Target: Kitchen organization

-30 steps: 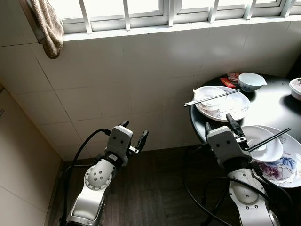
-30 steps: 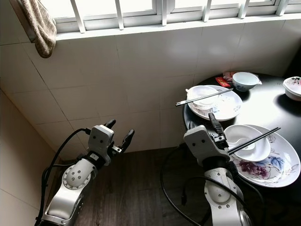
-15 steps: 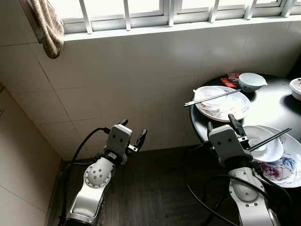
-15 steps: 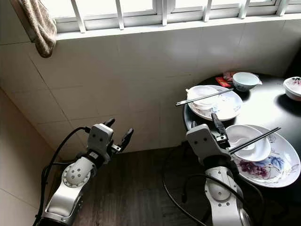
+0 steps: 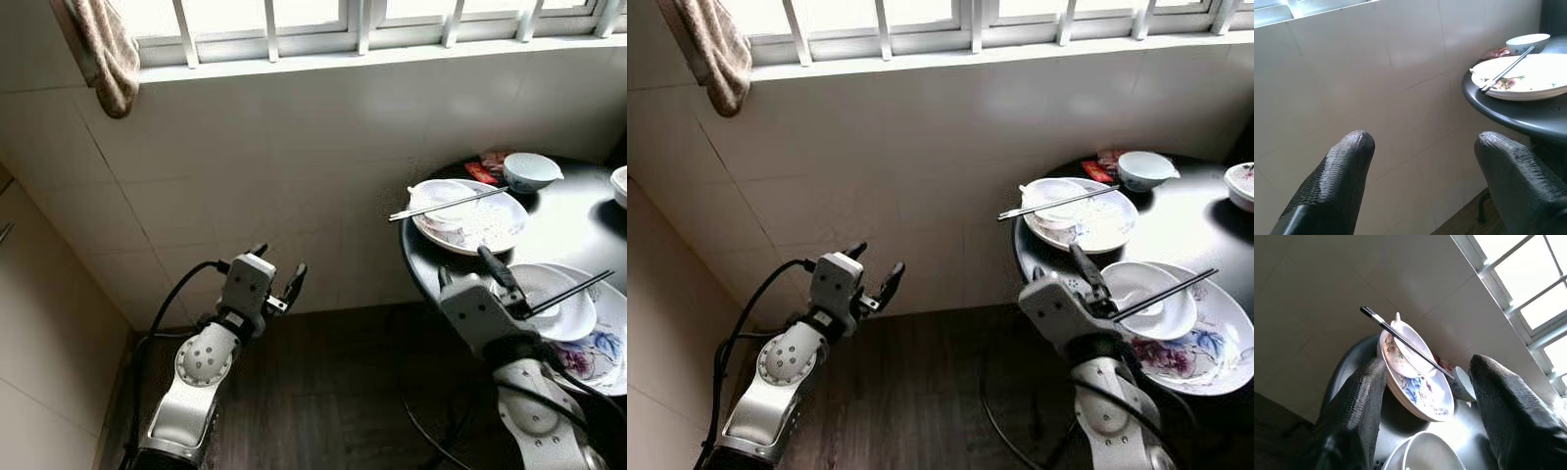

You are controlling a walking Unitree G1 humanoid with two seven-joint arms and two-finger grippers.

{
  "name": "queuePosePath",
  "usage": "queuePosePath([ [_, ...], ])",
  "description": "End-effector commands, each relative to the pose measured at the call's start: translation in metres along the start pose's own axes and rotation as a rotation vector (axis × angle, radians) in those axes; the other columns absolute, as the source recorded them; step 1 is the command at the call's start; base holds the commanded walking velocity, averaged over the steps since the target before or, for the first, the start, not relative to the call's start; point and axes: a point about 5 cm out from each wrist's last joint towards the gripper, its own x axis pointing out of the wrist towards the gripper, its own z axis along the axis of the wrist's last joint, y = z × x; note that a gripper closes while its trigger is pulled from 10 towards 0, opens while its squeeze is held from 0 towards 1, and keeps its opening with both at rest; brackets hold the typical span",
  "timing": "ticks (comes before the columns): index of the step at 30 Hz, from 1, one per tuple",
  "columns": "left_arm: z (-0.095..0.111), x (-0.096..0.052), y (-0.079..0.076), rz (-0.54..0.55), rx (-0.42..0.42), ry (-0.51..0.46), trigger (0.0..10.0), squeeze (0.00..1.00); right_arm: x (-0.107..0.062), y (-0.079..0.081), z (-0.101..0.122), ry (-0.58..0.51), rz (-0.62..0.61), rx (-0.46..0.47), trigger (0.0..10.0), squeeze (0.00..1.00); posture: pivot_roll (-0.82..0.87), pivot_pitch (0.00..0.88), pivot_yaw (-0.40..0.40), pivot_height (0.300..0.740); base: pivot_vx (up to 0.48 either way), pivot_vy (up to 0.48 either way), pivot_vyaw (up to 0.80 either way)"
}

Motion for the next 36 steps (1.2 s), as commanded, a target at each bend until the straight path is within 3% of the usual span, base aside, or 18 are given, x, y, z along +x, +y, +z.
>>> queuePosePath([
  [1, -0.001, 0.002, 0.000, 0.002, 0.004, 0.003, 10.0, 0.00, -0.001, 0.001, 0.011, -0.051, 0.020, -0.049, 10.0, 0.00, -0.15, 0.000, 0.004, 0.740, 0.000, 0.000, 0.00],
  [4, -0.001, 0.002, -0.001, 0.004, 0.004, 0.002, 10.0, 0.00, -0.001, 0.008, 0.015, -0.065, 0.074, -0.121, 10.0, 0.00, -0.14, 0.000, -0.002, 0.740, 0.000, 0.000, 0.00],
  [11, -0.003, 0.000, 0.000, 0.008, 0.000, 0.007, 10.0, 0.00, -0.009, 0.020, 0.005, 0.063, 0.198, -0.123, 10.0, 0.00, -0.14, 0.000, 0.000, 0.740, 0.000, 0.000, 0.00],
  [16, -0.004, -0.001, -0.001, 0.002, 0.002, 0.012, 10.0, 0.00, -0.009, 0.013, -0.005, 0.172, 0.190, -0.174, 10.0, 0.00, -0.14, 0.000, 0.002, 0.740, 0.000, 0.000, 0.00],
  [21, -0.004, -0.001, -0.001, 0.000, 0.001, 0.016, 10.0, 0.00, -0.011, 0.012, -0.004, 0.197, 0.194, -0.186, 10.0, 0.00, -0.15, 0.000, 0.005, 0.740, 0.000, 0.000, 0.00],
  [30, -0.006, 0.008, -0.005, 0.010, -0.009, 0.008, 10.0, 0.00, 0.001, 0.005, -0.001, 0.194, 0.146, -0.170, 10.0, 0.00, -0.17, 0.000, -0.008, 0.740, 0.000, 0.000, 0.00],
  [36, -0.003, 0.018, -0.009, 0.041, -0.018, -0.016, 10.0, 0.00, 0.020, -0.007, 0.007, 0.142, 0.096, -0.165, 10.0, 0.00, -0.16, 0.000, -0.042, 0.740, 0.000, 0.000, 0.00],
])
